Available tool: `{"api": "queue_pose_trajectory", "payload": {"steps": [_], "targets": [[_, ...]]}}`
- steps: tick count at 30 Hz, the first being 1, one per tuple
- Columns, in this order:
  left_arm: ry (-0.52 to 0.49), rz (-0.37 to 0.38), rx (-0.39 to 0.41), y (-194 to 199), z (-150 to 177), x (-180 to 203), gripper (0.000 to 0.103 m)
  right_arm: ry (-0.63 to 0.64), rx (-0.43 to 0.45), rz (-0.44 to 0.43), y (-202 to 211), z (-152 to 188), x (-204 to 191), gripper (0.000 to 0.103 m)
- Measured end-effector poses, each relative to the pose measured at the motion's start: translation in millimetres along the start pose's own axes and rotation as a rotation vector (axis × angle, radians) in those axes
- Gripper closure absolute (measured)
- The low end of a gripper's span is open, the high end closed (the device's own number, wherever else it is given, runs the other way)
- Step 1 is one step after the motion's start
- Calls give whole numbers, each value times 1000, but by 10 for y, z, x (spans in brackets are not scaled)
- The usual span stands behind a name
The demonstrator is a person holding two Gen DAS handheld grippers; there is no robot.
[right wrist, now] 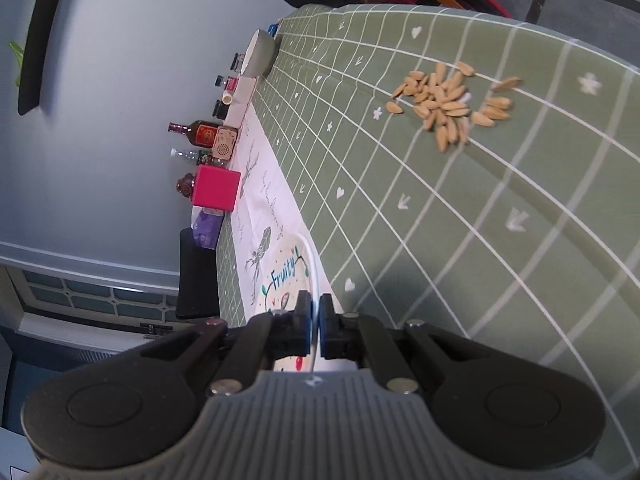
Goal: Organize plates and bowls
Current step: 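Lift the 'Fruity' plate with both grippers and carry it toward the bowl stack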
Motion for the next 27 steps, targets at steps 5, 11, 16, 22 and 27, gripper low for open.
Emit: {"api": "queue_pose_trajectory", "payload": {"steps": [5,11,16,22,27], "targets": [[-51,37,-80,82,266,139,95,-53,-9,-19,428,310,149,102],[-131,-19,-185,100,625,182,94,-115,-36,7,692,686,450,102],[-181,-72,-238,48,799,201,94,-110,-38,22,776,797,568,102],[-299,-122,-303,-21,1009,235,95,-96,-51,53,878,875,692,101],[-300,-109,-327,33,1012,268,95,-87,-46,70,927,916,726,101]]}}
Point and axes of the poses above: each gripper's, at about its wrist camera, not at the fingertips, and y roughly against the way its jaws point, x to its right, z to its underside, the point moved 9 cm from there along -y, roughly the way its jaws point, and after that the axes turned 11 degrees about x, right-handed, at the moved point
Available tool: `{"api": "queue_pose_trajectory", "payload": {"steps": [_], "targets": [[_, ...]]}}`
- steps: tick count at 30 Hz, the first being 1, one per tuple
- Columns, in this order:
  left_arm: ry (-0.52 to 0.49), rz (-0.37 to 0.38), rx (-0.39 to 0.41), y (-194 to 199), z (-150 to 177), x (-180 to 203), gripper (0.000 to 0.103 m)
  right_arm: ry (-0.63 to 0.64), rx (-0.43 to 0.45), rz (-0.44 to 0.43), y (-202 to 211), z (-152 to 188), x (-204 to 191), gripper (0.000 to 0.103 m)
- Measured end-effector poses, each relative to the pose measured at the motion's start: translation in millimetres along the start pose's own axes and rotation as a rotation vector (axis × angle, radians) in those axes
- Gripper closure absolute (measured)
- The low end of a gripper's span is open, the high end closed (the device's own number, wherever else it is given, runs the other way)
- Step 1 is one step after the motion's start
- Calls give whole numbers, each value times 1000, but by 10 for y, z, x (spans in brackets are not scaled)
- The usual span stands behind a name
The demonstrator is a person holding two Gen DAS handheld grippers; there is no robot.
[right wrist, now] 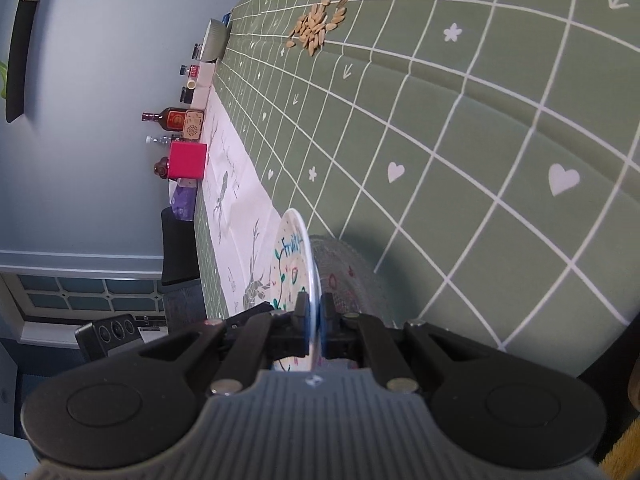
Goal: Organize plates and bowls
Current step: 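Lift the 'Fruity' plate with both grippers and carry it toward the bowl stack, then lower the 'Fruity' plate onto the table beside the bowls and open both grippers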
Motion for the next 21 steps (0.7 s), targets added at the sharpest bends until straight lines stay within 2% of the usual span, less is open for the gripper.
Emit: {"api": "queue_pose_trajectory", "payload": {"steps": [3,9,12,15,18,21], "targets": [[-13,-29,34,92,-59,-20,94,9,6,8,21,39,11,101],[-40,-145,165,433,-207,-36,90,44,5,11,-4,141,-29,101],[-79,-330,302,750,-339,-47,90,165,32,72,-34,144,-87,100],[-127,-446,411,1048,-406,7,87,246,34,99,-65,151,-157,99],[-102,-492,424,1158,-383,1,87,355,44,169,-87,187,-224,95],[-82,-465,382,1105,-343,7,87,430,57,252,-102,224,-244,89]]}}
Point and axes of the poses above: each gripper's, at about its wrist camera, not at the fingertips, and y roughly against the way its jaws point, x to its right, z to its underside, the point moved 9 cm from there along -y, roughly the way its jaws point, and after that the axes turned 11 degrees about x, right-handed, at the moved point
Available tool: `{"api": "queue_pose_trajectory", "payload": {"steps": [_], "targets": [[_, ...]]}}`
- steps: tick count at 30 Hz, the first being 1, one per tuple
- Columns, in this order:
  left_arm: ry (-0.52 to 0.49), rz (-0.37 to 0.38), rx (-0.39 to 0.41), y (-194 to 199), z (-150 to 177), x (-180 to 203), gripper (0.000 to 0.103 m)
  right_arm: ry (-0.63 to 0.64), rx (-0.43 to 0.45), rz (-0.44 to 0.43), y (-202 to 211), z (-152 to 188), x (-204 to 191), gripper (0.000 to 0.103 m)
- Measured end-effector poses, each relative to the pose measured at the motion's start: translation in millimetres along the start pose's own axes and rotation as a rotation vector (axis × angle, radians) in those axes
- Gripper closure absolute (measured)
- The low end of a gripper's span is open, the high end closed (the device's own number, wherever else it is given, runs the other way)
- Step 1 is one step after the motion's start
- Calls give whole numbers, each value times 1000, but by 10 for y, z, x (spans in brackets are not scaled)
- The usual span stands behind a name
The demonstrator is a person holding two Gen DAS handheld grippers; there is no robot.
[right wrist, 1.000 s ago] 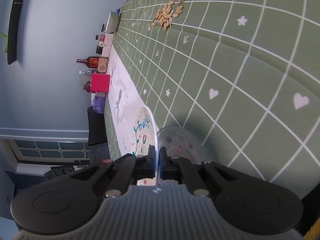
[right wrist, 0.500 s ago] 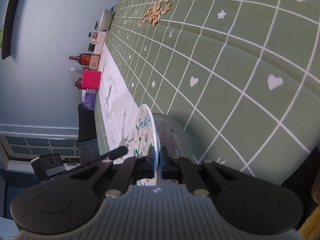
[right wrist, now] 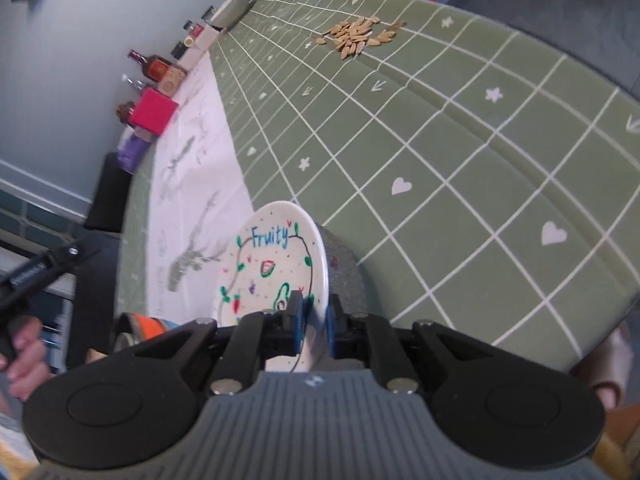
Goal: Organize plates and bowls
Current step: 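Lower the 'Fruity' plate onto the table beside the bowls and open both grippers, then move both grippers to the rim of the stacked bowls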
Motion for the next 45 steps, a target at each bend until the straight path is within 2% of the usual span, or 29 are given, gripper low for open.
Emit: {"api": "queue_pose_trajectory", "payload": {"steps": [4,10,15,18,22,23,24,26,29,35,37,39,45], "targets": [[17,18,-51,-73,107,1,87,40,1,43,11,4,-8,87],[-11,-42,-101,-127,309,-125,87,7,-31,64,27,-31,-5,87],[54,-43,-135,-135,363,-261,87,35,-56,73,-5,-52,-131,69],[105,-12,-143,-93,341,-280,87,36,-68,86,-25,-65,-163,61],[123,16,-138,-38,301,-233,87,87,-87,116,-45,-44,-254,54],[126,21,-136,-30,298,-218,87,104,-95,120,-49,-36,-282,50],[126,28,-133,-20,294,-198,87,115,-99,121,-47,-34,-308,39],[118,41,-131,-6,288,-162,87,135,-80,135,-23,-68,-335,28],[114,51,-124,7,275,-137,87,125,-68,124,0,-139,-353,29],[100,12,-113,32,265,-159,86,132,-56,161,15,-164,-287,29],[97,7,-108,59,251,-153,83,152,-55,164,19,-159,-285,25],[84,-4,-94,90,232,-137,81,198,-36,181,33,-164,-298,16],[38,-21,-63,146,212,-13,74,291,11,189,58,-203,-391,4]]}}
Point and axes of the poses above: each gripper's, at about its wrist camera, not at the fingertips, and y roughly against the way its jaws point, x to its right, z to its underside, the point moved 9 cm from there along -y, roughly the way its jaws point, and after that the axes turned 11 degrees about x, right-handed, at the moved point
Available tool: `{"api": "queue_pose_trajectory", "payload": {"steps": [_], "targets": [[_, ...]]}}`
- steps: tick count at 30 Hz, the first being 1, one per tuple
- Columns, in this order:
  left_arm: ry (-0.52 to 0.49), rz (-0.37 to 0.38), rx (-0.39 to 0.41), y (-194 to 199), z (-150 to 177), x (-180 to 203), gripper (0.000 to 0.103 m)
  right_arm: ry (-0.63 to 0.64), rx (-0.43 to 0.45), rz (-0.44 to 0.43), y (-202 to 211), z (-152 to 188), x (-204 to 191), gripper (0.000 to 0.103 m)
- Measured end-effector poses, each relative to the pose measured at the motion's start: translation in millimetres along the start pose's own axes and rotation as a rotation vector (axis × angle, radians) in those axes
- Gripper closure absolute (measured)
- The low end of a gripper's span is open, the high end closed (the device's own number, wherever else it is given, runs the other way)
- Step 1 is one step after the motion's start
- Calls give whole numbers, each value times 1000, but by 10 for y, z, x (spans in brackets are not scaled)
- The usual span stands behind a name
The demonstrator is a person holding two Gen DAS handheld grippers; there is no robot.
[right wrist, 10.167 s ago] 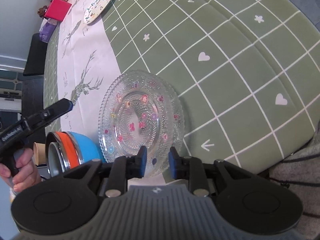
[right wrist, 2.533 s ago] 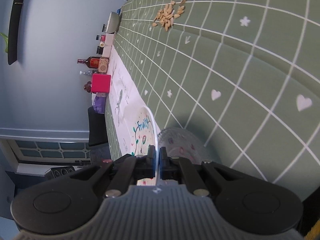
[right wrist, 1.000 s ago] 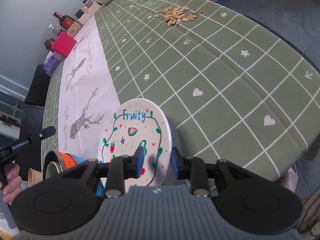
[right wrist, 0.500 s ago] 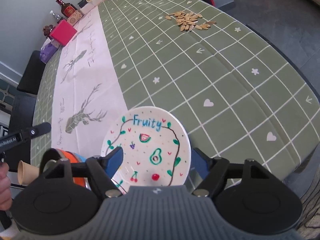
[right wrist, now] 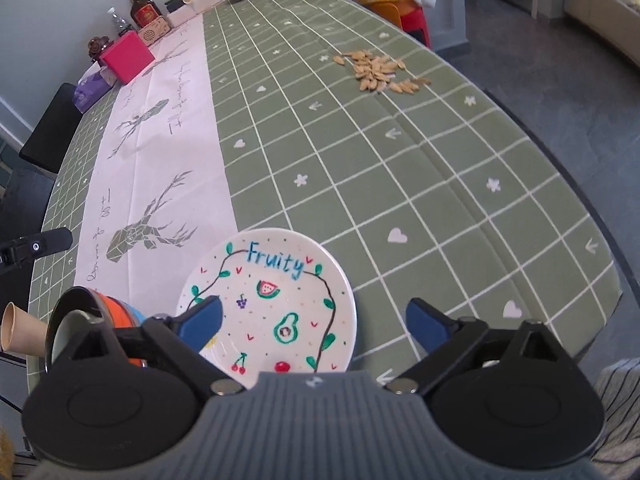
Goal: Organize plates and bowls
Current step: 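Move both grippers to the rim of the stacked bowls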
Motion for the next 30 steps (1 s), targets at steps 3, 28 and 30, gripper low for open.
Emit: {"api": "queue_pose_trajectory", "payload": {"steps": [3,28,30], "targets": [[-12,-19,29,13,-10,44,71,3,-4,-6,-10,-17,18,3],[59,-137,338,934,359,221,41,43,47,-455,183,198,-667,3],[74,-79,334,920,414,209,40,34,27,-466,137,228,-704,3]]}}
Point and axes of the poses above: each gripper's, at about its wrist camera, not at the fingertips, and y roughly against the way its jaws point, x to its right, z to its underside, the point moved 9 cm from there along -y, roughly the way its jaws point, and after that the axes turned 11 degrees about x, right-handed, at the moved point
